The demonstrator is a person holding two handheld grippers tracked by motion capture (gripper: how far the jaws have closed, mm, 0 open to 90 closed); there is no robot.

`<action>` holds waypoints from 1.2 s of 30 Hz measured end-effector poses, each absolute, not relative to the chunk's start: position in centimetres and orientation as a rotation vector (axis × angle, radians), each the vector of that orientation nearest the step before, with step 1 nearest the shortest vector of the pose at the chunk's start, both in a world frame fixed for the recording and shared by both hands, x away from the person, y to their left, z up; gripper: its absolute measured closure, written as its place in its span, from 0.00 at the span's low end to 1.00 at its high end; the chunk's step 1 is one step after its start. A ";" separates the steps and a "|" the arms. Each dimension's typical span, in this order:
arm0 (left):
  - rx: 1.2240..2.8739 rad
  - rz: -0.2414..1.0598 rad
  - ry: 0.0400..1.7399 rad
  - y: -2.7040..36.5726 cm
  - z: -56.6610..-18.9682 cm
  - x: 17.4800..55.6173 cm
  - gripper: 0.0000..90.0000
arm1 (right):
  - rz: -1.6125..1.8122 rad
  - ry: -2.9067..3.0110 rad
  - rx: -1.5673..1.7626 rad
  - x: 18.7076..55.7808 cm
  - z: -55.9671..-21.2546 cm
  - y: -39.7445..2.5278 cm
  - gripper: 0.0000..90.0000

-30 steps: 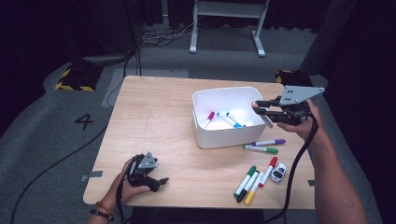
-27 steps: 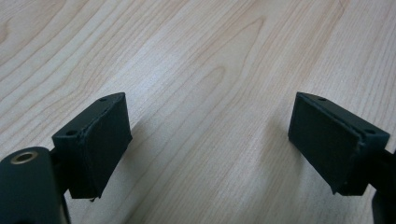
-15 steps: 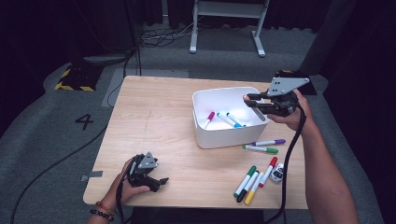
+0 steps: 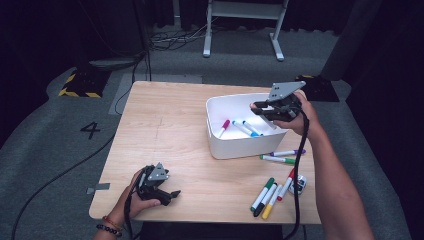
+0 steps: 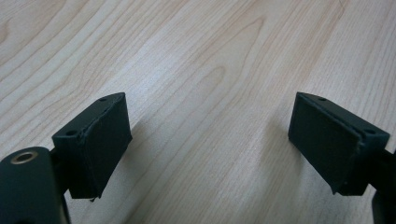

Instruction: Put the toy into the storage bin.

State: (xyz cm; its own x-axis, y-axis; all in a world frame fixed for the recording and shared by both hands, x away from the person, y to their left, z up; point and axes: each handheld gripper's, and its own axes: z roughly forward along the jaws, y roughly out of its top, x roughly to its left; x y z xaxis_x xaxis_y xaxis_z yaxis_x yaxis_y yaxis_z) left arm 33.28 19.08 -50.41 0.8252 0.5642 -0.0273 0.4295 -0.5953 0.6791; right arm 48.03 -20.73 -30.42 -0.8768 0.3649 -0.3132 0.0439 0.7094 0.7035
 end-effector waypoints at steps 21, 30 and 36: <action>2.299 0.245 0.722 19.1 -50.4 33.3 0.15 | 0.682 2.791 0.249 50.3 -36.5 -17.6 0.82; 2.298 0.247 0.723 19.1 -50.4 33.3 0.15 | 0.688 2.835 0.267 50.1 -36.7 -17.5 0.83; 2.300 0.247 0.722 19.1 -50.4 33.3 0.15 | 0.703 2.791 0.301 50.1 -36.6 -17.6 0.81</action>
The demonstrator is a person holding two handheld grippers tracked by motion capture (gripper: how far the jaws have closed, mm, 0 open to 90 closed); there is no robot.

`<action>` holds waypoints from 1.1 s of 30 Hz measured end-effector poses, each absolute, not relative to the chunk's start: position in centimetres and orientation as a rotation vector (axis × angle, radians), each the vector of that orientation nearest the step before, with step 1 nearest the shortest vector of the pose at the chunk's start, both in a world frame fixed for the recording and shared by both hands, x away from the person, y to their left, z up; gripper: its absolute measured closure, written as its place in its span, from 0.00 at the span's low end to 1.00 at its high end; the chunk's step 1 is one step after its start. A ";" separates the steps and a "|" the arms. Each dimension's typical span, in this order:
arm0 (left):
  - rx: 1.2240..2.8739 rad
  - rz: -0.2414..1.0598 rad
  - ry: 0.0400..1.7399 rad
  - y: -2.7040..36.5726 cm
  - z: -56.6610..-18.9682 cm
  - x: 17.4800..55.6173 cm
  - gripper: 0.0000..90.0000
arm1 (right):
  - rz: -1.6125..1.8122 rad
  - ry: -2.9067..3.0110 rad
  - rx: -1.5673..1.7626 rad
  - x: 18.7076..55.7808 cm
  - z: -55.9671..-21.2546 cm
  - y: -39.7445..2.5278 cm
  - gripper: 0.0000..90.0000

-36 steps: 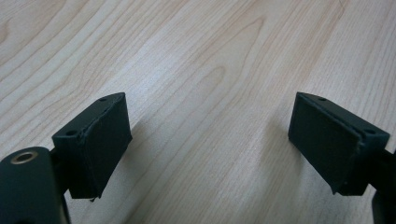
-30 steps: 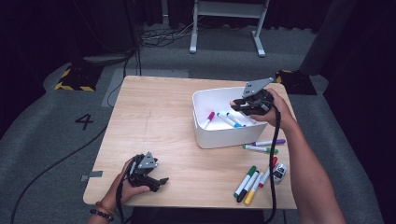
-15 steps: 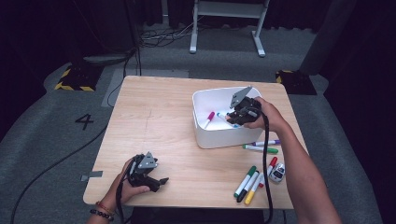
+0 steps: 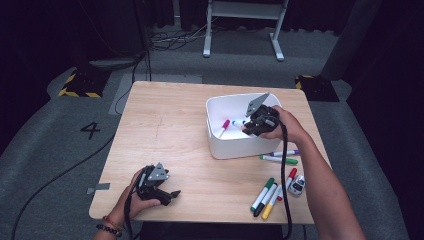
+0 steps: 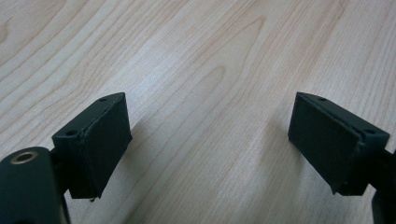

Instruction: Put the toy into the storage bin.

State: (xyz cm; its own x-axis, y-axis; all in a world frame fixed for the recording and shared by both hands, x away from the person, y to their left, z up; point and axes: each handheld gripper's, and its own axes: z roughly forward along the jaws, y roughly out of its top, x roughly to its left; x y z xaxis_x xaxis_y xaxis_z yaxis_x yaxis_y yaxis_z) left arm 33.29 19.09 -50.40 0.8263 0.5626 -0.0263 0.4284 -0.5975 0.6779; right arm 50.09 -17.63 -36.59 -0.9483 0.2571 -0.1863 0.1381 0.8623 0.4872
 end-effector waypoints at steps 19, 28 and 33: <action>2.299 0.250 0.725 19.1 -50.4 33.3 0.15 | 1.090 2.546 0.316 44.3 -32.4 -22.3 0.65; 2.298 0.248 0.725 19.1 -50.4 33.3 0.15 | 1.087 2.603 0.236 39.9 -34.9 -24.5 0.61; 2.299 0.249 0.725 19.1 -50.4 33.3 0.15 | 1.057 2.694 0.193 38.2 -38.5 -25.2 0.59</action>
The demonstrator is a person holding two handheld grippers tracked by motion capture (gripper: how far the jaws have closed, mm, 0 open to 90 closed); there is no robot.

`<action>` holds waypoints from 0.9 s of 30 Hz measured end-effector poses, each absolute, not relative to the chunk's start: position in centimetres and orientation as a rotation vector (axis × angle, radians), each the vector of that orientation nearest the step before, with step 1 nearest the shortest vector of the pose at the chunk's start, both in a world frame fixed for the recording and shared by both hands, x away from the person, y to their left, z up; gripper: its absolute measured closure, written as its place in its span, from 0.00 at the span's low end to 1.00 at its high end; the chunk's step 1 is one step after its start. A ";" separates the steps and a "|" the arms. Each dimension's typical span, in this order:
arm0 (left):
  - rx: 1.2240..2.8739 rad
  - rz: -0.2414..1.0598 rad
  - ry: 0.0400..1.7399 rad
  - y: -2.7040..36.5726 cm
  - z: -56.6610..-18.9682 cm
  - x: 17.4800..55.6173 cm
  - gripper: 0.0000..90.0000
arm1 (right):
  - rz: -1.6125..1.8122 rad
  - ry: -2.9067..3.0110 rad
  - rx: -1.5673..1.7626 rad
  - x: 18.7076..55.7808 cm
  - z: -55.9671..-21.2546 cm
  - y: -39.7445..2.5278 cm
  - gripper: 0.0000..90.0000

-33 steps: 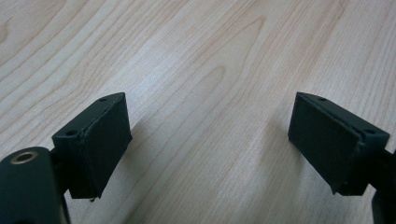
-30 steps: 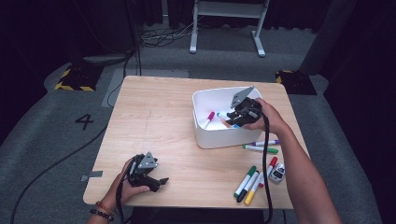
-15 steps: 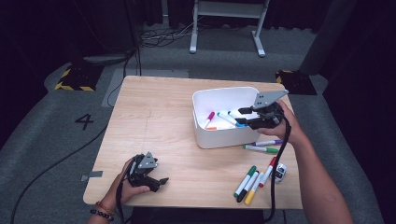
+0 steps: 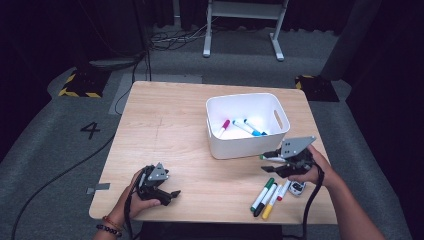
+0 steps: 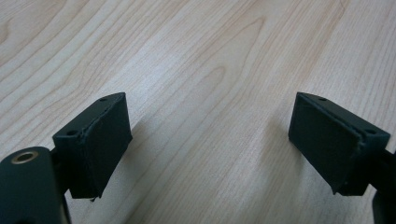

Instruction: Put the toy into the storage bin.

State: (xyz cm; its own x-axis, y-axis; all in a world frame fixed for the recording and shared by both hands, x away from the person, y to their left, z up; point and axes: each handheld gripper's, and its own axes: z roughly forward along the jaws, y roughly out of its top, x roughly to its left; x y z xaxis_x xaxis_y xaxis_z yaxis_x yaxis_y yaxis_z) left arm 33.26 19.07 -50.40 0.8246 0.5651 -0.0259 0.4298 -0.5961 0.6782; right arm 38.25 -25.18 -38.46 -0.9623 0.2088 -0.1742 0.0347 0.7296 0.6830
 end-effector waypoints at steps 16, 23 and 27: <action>2.297 0.250 0.726 19.1 -50.4 33.3 0.15 | 0.805 2.889 0.194 37.2 -45.6 -26.0 0.58; 2.297 0.250 0.725 19.1 -50.4 33.3 0.15 | 0.779 2.881 0.224 37.8 -46.2 -25.9 0.59; 2.299 0.249 0.725 19.1 -50.4 33.3 0.15 | 0.803 2.881 0.249 38.1 -46.5 -25.9 0.60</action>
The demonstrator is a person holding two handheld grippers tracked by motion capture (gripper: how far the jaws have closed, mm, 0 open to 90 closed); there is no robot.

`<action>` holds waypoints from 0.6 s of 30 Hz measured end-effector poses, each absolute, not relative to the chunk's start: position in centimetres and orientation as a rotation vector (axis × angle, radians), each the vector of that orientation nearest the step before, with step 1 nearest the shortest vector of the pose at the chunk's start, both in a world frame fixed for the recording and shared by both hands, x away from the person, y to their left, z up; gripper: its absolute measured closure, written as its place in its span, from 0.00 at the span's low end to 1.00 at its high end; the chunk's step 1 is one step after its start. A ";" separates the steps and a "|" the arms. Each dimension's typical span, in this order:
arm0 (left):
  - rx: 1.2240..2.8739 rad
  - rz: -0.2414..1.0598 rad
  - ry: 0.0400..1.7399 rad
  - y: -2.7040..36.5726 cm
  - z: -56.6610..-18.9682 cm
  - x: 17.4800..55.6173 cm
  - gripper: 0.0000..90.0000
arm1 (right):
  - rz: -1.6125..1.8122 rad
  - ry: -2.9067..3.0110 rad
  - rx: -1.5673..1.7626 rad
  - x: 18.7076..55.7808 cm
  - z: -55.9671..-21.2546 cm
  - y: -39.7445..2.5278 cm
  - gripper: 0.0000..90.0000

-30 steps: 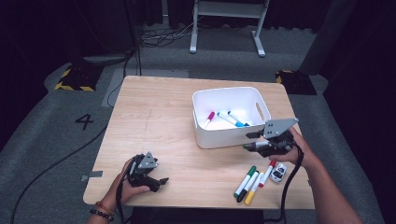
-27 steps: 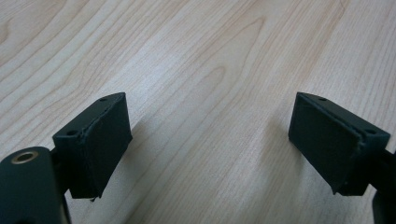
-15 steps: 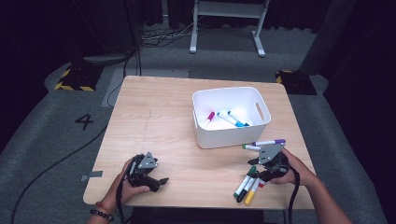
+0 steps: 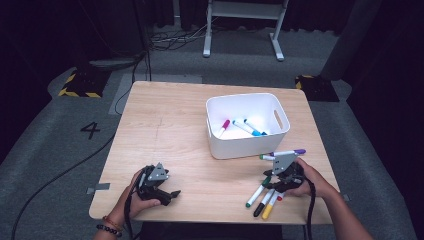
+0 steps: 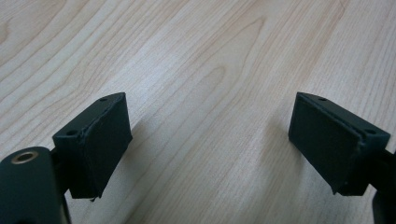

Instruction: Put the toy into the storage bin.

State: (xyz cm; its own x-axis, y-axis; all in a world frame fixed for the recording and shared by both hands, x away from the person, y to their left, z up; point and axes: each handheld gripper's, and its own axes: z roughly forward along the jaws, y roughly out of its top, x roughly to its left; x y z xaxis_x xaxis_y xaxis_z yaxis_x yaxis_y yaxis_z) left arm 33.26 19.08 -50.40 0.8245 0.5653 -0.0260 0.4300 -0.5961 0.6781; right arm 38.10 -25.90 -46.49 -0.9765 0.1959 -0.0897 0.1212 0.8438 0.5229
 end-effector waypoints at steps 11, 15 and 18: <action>2.299 0.249 0.726 19.1 -50.4 33.3 0.15 | 0.732 2.891 0.256 39.1 -47.3 -24.5 0.70; 2.298 0.251 0.725 19.1 -50.4 33.3 0.15 | 0.733 2.907 0.277 39.4 -47.3 -24.2 0.76; 2.300 0.250 0.726 19.1 -50.4 33.3 0.15 | 0.724 2.912 0.288 39.6 -47.3 -23.9 0.82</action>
State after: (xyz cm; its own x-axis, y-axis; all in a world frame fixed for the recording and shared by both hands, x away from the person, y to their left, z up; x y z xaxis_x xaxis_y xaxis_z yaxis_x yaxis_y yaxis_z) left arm 33.26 19.08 -50.40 0.8243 0.5656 -0.0251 0.4300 -0.5968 0.6775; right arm 39.61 -23.89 -47.32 -0.9737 0.2145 -0.0769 0.1536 0.8670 0.4741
